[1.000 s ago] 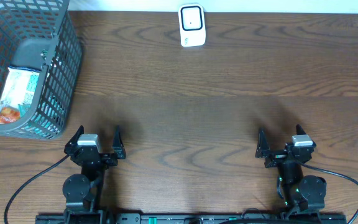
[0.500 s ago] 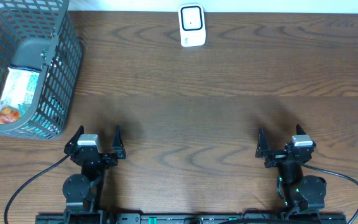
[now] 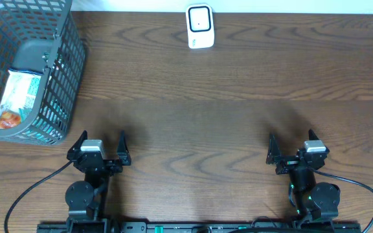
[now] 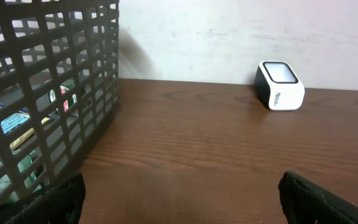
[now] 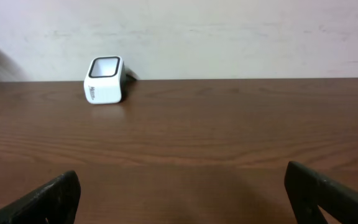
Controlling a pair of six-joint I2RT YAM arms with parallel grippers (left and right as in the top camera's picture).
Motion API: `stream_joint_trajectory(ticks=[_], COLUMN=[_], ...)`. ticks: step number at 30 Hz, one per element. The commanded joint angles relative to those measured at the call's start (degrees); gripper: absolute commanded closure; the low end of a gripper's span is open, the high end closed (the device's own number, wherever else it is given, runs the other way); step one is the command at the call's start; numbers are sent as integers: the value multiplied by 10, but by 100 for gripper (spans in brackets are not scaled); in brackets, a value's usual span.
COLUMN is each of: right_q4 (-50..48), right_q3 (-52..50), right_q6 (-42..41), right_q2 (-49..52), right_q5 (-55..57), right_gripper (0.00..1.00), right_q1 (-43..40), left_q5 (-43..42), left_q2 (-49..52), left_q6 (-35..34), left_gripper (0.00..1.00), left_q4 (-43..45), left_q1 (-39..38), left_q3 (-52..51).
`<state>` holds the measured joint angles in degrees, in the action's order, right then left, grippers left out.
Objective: Scan the item barcode
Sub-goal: 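Move the left gripper toward the grey basket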
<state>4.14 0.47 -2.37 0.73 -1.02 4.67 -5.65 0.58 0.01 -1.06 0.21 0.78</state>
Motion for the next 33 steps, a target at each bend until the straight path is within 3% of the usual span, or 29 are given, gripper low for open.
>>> stream_joint_trajectory(ticks=[1, 4, 8, 9, 13, 18, 20, 23, 26, 28, 33], right_q4=[2, 2, 2, 2, 2, 2, 2, 2, 2, 2, 2], right_q3=[-2, -2, -2, -2, -2, -2, -2, -2, -2, -2, -2], right_q6=[-6, -6, -6, -6, -6, -6, -6, -6, -6, -6, -6], right_q2=[0, 1, 1, 1, 1, 1, 1, 1, 1, 1, 1], right_q5=[5, 5, 5, 5, 5, 5, 5, 5, 5, 5, 5], right_gripper=[1, 1, 1, 1, 1, 1, 1, 1, 1, 1, 1], right_q1=[-3, -3, -3, -3, -3, -3, -3, -3, -3, -3, -3], left_q5=[-8, -62, -323, -355, -359, -317, -237, -106, -76, -61, 8], left_q2=[-3, -3, -3, -3, -3, -3, -3, 9, 71, 147, 380], left_q6=[0, -51, -262, -299, -370, -400, -400, -367, -236, -174, -140], left_gripper=[2, 3, 2, 3, 2, 2, 2, 2, 3, 2, 3], left_q4=[-26, 1, 18, 18, 83, 397, 432, 394, 320, 234, -71], left_q1=[-3, -4, -6, -6, -5, -5, -5, -5, -5, -5, -5], left_q3=[-5, -5, -5, -5, -5, 3, 30, 110, 236, 348, 701])
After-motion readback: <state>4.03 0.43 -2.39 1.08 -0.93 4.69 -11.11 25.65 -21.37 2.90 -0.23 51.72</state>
